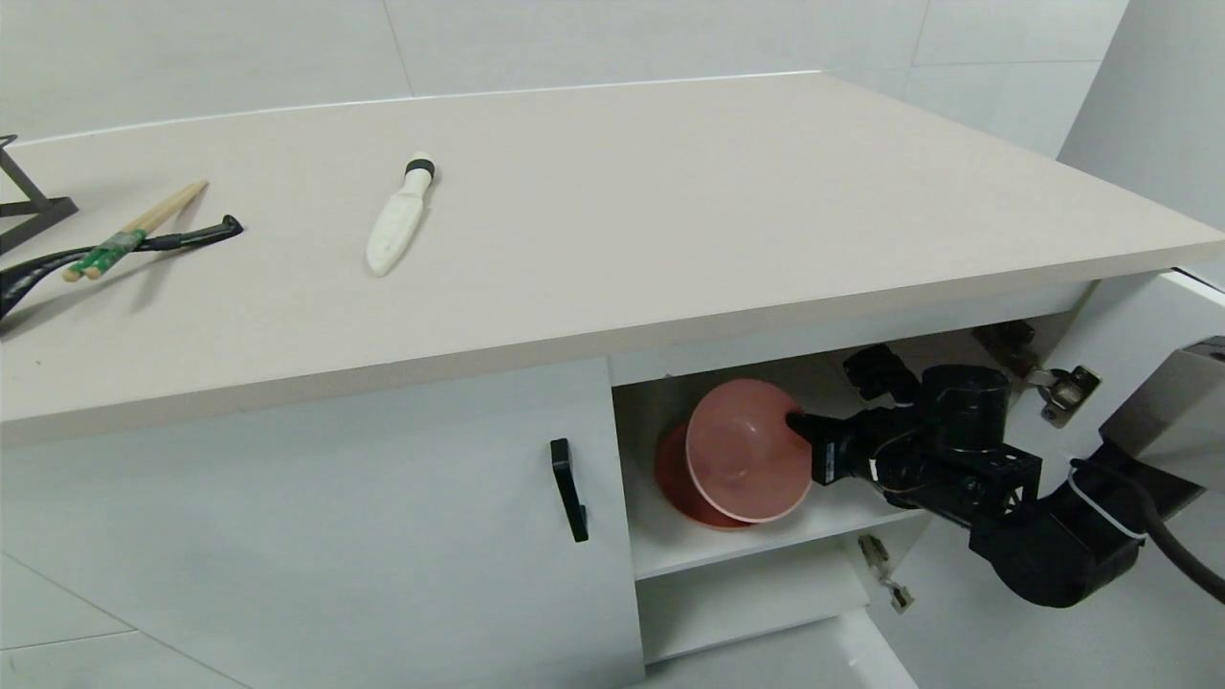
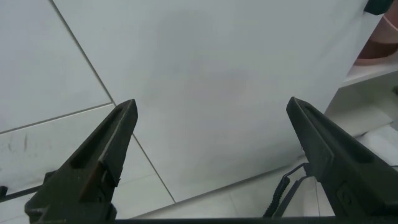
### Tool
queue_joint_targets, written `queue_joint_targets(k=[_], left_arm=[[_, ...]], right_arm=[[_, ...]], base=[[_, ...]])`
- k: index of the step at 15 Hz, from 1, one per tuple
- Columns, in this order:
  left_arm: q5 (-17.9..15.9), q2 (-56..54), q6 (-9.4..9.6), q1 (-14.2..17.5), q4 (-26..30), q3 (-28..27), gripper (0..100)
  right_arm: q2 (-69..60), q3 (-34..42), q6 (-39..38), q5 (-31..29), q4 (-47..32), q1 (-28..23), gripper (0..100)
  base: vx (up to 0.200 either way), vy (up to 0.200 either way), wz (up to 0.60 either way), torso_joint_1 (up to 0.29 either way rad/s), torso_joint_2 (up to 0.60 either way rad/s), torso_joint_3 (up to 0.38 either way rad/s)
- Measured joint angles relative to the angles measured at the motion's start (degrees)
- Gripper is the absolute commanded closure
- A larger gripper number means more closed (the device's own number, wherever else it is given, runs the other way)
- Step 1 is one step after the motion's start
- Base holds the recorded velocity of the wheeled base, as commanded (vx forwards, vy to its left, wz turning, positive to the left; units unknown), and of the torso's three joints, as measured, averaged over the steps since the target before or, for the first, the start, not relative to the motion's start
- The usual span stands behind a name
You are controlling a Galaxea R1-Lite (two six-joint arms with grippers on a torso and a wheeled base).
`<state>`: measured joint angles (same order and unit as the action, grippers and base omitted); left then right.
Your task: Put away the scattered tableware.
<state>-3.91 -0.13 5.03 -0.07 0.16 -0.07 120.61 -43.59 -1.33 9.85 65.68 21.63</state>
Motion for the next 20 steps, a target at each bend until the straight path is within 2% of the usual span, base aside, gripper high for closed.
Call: queue_joint_targets(k=[6,11,20], left_arm=[[1.21,0.02,-0.17,-0.02,0.0,-0.02,0],[1.27,0.02,-0.91,-0.02,0.02,-0.02,0],[1.29,0.04,-0.91,-0.02,0.02,-0.02,0]], right_arm=[[1.52,-0.56,0.0,-1.18,-1.01,-0.02,100],[2.73,-1.05,0.13,-1.18,-0.87,0.04,100],[4.13,-1.68,0.46,-1.16,-0.66,0.48,100]], base=[[0.0,0.0,0.0,0.0,0.0,0.0],[0.0,0.0,0.0,0.0,0.0,0.0],[0.0,0.0,0.0,0.0,0.0,0.0]])
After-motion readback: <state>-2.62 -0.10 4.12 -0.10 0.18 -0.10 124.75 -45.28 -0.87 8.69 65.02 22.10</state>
